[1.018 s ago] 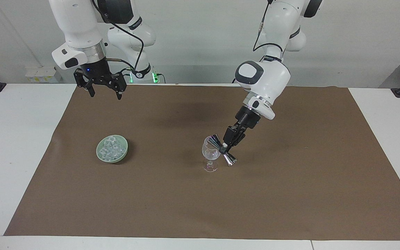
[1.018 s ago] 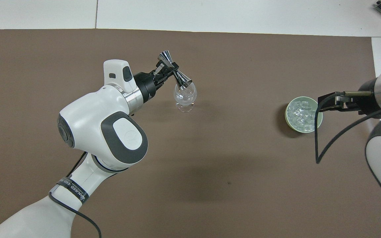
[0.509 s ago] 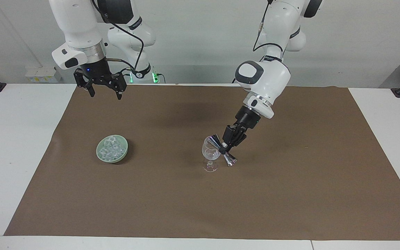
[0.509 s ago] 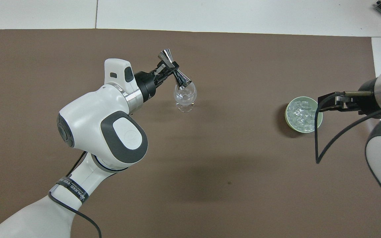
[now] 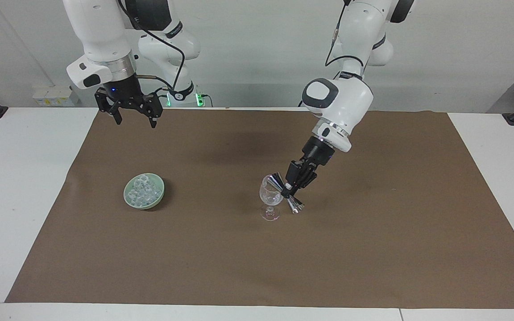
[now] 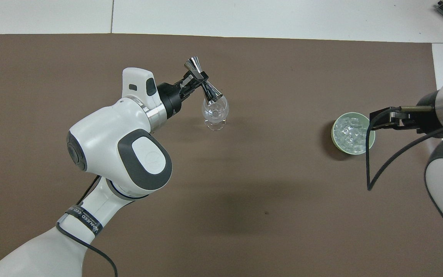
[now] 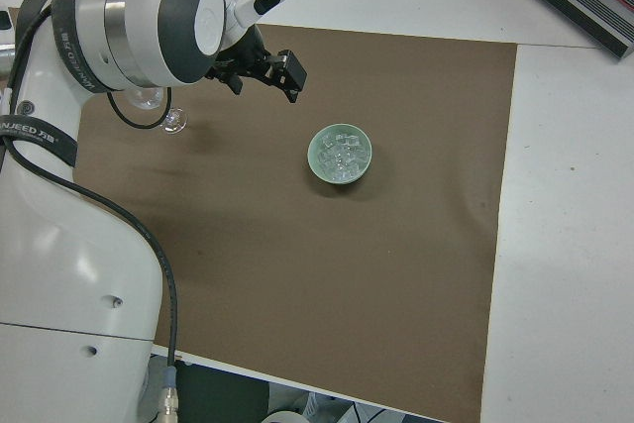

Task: Pour wine and add ice with both arms
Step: 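Hold the metal cup tipped over the wine glass with the left gripper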

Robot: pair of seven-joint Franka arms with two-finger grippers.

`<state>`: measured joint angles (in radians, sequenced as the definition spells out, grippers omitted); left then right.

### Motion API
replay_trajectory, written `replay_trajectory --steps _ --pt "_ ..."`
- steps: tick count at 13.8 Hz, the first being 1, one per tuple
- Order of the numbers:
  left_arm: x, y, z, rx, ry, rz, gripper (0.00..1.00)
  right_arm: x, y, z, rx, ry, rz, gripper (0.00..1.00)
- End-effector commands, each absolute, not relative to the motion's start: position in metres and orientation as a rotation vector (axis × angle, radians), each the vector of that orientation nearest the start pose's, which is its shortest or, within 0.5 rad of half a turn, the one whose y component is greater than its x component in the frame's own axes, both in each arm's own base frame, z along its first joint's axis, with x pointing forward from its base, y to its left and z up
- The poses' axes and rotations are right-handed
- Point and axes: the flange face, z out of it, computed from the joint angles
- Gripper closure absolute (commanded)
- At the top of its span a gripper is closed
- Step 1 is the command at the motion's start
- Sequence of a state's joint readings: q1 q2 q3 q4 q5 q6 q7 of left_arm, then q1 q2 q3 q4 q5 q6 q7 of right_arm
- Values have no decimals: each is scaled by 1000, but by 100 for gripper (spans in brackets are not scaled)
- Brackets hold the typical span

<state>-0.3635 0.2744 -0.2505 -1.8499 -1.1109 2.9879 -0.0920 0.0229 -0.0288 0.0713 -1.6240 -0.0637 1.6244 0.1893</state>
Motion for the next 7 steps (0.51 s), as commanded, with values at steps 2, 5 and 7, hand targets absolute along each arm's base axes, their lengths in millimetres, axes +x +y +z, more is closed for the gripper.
replay_trajectory --steps 2,5,7 --pt "581 -315 450 2126 607 564 100 542 44 621 -3188 126 -62 0" --pt "584 -311 450 2104 655 524 100 542 45 621 -3188 124 -62 0" --pt "587 -308 456 2073 702 454 100 542 45 621 -3188 124 -62 0"
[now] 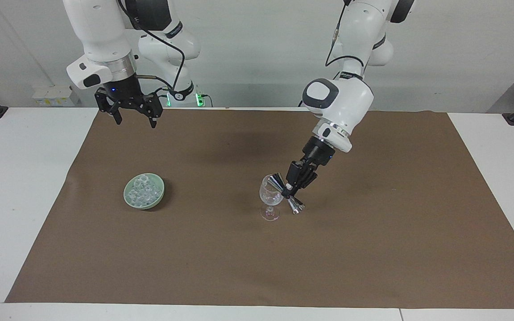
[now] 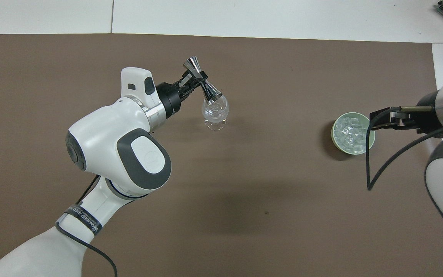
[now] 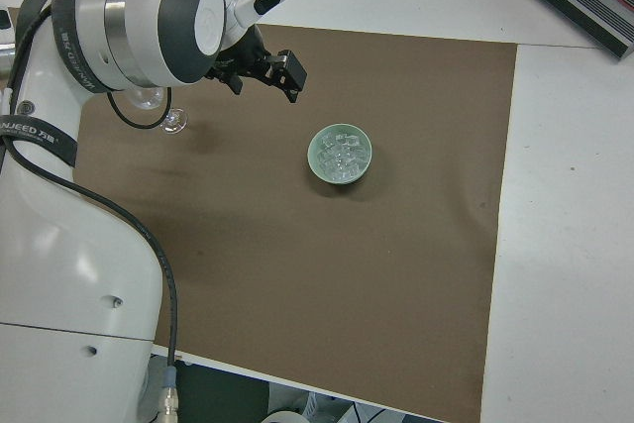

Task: Pour wine and add ice with both arms
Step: 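Hold the metal cup tipped over the wine glass with the left gripper, then carry the metal cup back toward its start spot with the left gripper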

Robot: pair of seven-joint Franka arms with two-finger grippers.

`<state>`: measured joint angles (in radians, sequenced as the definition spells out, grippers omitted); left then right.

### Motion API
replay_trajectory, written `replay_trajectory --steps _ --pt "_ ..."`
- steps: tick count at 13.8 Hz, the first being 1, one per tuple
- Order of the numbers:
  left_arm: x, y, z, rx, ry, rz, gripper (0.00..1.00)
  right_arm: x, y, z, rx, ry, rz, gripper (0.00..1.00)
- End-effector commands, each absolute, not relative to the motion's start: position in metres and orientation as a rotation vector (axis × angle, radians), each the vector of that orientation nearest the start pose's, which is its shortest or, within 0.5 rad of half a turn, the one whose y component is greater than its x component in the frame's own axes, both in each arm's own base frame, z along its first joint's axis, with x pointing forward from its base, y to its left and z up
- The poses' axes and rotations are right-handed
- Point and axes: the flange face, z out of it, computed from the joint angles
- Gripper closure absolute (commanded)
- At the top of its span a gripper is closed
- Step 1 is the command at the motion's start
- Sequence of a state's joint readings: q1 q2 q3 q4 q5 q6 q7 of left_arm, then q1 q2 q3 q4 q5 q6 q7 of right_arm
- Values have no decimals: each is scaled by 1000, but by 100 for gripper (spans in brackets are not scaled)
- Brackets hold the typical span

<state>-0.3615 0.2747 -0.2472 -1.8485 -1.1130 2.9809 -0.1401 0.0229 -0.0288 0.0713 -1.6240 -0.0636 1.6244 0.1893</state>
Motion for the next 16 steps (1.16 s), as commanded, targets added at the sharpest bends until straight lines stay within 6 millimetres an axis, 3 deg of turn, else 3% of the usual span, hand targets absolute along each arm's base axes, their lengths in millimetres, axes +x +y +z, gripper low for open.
replay_trajectory --steps 1,3,7,11,16 --pt "591 -300 457 2058 737 418 100 541 45 622 -3188 124 -64 0" --pt "594 -285 462 2044 761 354 100 542 44 621 -3188 126 -62 0" --pt "610 -224 479 1960 901 105 100 541 44 622 -3188 126 -64 0" --pt "618 -154 473 1917 968 -146 100 542 45 621 -3188 124 -62 0" --pt "612 -60 435 1807 1085 -495 100 542 45 621 -3188 124 -62 0"
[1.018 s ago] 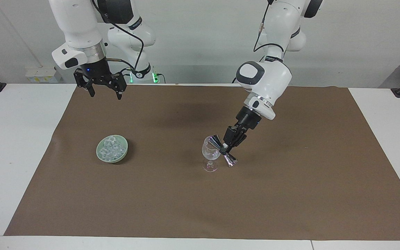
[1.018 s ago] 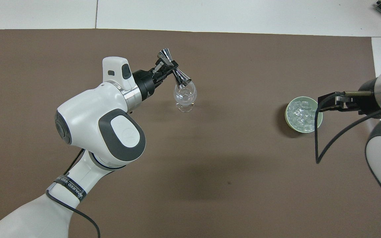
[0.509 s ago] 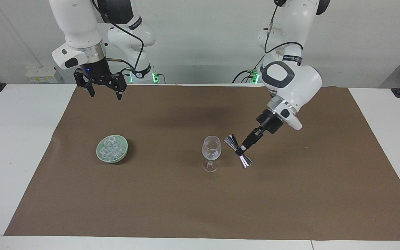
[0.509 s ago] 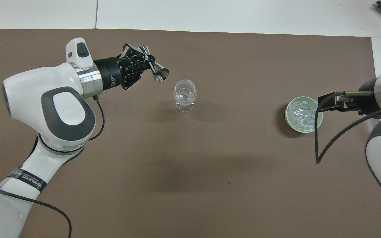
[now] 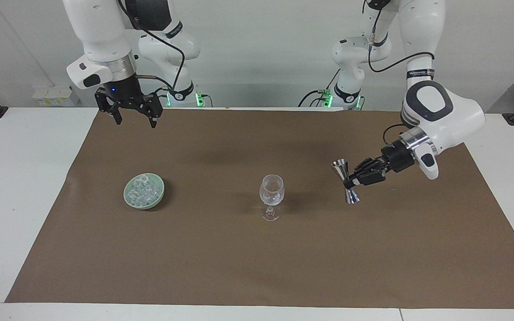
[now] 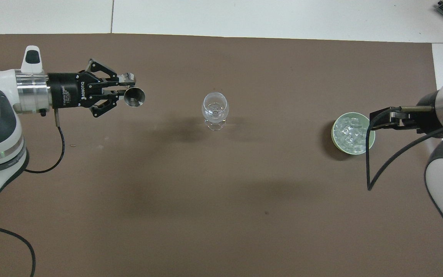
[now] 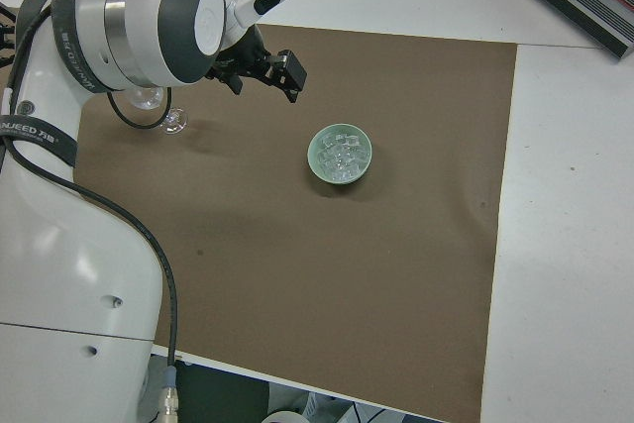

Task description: Pour wine and add ice with both arms

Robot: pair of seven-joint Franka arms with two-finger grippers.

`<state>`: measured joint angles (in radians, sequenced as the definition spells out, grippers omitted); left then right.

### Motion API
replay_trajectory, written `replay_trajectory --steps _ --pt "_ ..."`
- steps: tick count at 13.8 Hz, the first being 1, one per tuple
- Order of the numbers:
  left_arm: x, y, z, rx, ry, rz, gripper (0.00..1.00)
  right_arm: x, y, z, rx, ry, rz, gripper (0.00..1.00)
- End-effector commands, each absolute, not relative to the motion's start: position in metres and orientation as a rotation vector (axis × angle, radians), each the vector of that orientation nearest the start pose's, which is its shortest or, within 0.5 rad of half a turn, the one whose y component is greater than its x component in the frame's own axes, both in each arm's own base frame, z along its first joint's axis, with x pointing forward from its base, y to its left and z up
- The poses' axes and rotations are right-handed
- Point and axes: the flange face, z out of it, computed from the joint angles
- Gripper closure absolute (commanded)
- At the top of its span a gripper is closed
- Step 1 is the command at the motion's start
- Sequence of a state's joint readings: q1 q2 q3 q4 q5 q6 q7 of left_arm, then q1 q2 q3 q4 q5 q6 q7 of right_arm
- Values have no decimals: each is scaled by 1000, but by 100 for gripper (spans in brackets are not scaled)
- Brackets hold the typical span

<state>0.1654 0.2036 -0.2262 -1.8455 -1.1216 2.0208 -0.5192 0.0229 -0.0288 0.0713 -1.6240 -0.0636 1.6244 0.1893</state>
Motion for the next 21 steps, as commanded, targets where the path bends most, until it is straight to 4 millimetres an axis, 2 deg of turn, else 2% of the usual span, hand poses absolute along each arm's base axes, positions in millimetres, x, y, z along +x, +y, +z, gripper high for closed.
replay_trajectory --steps 1,6,10,13,17,21 --pt "610 -45 429 1787 1098 -529 100 542 44 621 -3188 126 -62 0" --pt "598 26 383 1656 1149 -738 100 542 45 621 -3188 124 -62 0" --pt "586 67 366 1543 1205 -883 100 542 45 621 -3188 124 -62 0" --pt "575 109 346 1453 1238 -958 100 542 44 621 -3188 126 -62 0" --pt "564 145 311 1351 1322 -1041 100 542 44 621 -3188 126 -62 0" --pt "561 161 291 1336 1360 -1060 100 542 44 621 -3188 126 -62 0"
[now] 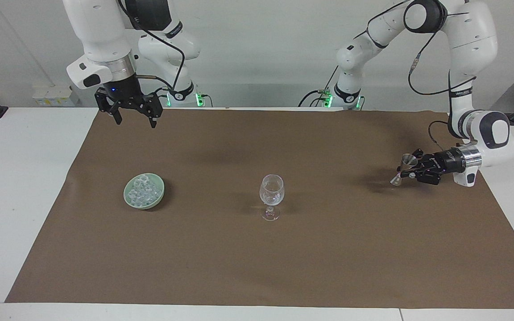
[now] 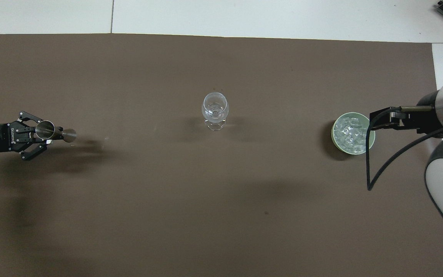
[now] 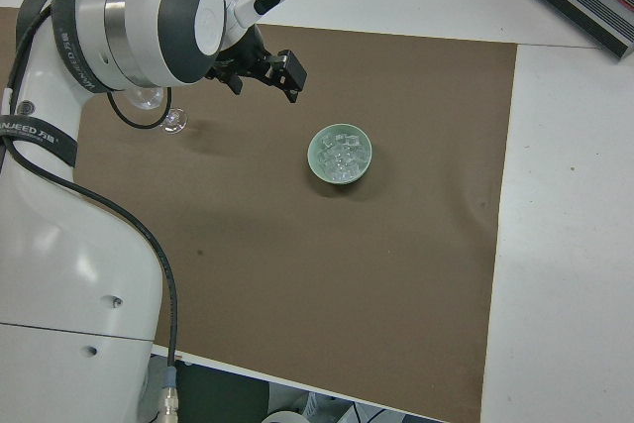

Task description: Pour wine and add ice with both arms

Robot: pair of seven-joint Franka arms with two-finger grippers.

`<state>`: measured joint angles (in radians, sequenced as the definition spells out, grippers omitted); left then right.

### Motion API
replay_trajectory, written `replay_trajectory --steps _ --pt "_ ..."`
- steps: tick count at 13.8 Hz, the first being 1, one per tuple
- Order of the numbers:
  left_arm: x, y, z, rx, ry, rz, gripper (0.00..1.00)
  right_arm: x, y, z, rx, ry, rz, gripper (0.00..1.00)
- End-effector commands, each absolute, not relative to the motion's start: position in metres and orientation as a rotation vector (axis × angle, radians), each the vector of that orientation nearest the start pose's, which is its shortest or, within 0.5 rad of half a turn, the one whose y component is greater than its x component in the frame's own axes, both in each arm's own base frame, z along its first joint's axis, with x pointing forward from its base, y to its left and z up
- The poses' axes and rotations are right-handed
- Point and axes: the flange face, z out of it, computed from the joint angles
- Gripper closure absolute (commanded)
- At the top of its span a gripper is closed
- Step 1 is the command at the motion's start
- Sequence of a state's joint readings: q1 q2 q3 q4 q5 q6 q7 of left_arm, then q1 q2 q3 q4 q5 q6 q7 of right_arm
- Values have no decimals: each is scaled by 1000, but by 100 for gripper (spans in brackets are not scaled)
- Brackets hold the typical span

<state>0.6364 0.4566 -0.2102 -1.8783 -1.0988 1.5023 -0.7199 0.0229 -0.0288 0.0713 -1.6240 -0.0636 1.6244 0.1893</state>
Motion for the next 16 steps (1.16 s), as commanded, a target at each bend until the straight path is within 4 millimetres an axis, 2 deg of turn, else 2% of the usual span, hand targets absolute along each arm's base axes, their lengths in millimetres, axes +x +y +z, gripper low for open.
replay_trajectory --steps 1,4,10,11,16 --pt "561 165 285 1333 1368 -1064 100 542 45 621 -3188 124 -62 0" --pt "560 169 271 1329 1373 -1072 100 542 45 621 -3188 124 -62 0" --pt "559 173 257 1353 1400 -1082 100 542 44 621 -3188 126 -62 0" --pt "557 172 241 1335 1404 -1108 100 542 44 621 -3188 126 -62 0" --pt "560 178 237 1322 1406 -1111 100 542 45 621 -3188 124 -62 0"
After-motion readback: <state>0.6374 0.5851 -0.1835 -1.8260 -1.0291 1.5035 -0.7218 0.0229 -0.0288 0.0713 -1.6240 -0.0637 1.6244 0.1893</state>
